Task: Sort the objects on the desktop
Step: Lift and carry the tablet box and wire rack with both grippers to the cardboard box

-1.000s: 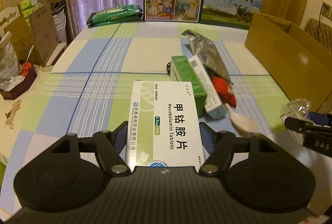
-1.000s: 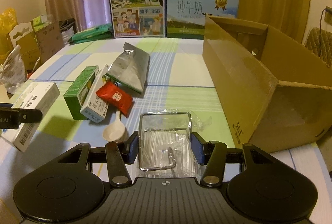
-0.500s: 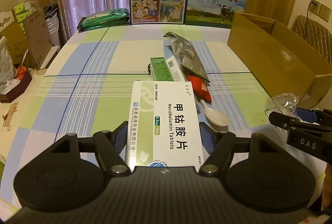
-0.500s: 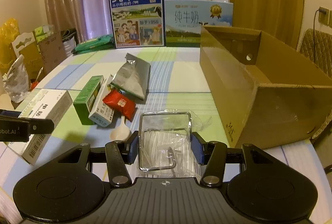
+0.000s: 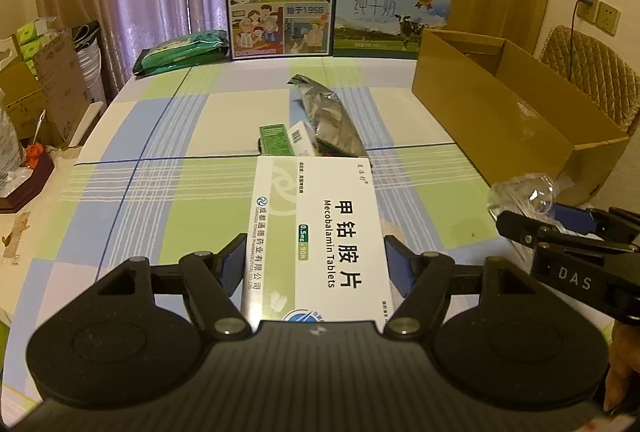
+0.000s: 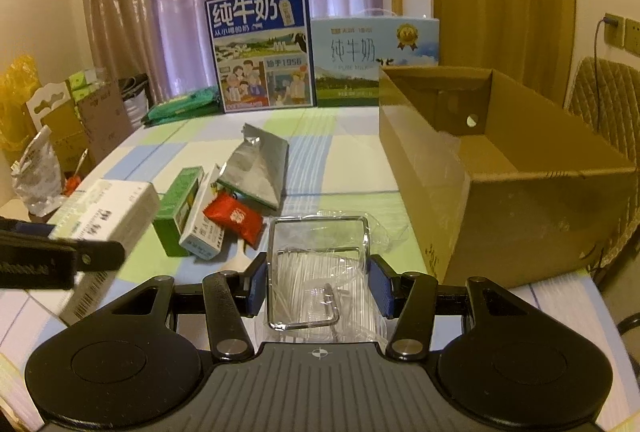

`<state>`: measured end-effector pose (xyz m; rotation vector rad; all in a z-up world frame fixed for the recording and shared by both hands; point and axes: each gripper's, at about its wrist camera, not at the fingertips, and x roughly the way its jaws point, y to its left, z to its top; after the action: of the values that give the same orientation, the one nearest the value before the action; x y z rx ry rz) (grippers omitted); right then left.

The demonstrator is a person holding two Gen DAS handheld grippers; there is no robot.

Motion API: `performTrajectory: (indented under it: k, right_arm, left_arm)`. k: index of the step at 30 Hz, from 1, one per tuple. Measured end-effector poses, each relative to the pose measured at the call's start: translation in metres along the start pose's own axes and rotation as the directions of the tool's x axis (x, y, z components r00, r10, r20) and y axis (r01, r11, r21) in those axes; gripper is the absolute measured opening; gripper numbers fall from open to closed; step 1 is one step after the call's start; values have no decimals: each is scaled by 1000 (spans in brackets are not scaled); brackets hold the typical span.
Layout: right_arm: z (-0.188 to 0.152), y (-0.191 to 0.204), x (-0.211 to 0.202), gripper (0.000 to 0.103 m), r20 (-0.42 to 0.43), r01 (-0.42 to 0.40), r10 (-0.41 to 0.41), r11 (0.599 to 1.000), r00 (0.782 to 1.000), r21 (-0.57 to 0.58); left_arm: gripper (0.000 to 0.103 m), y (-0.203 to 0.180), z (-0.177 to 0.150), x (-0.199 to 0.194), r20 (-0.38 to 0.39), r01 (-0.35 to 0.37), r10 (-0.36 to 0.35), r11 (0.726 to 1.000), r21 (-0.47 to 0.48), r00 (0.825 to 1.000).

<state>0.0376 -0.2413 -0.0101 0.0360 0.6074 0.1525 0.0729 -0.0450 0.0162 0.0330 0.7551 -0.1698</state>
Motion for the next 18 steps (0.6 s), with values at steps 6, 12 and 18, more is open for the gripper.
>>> performTrajectory:
  k: [6,12,18]
  right_arm:
    - [18,-4,-13,49,25,6,-6,1000,1000,8]
    - [41,-21,-27,49,51,32,-33,999,998,22]
    - [72,-48,-43,49,81,71,-73,997,994,34]
  left_arm:
    - [67,-15,8,-3,9,23,-23,1000,15,1000]
    - [67,-37,26,-9,31,55,-56,998,26,998]
    - [67,-70,49,-15,52,102,-105,993,53,993]
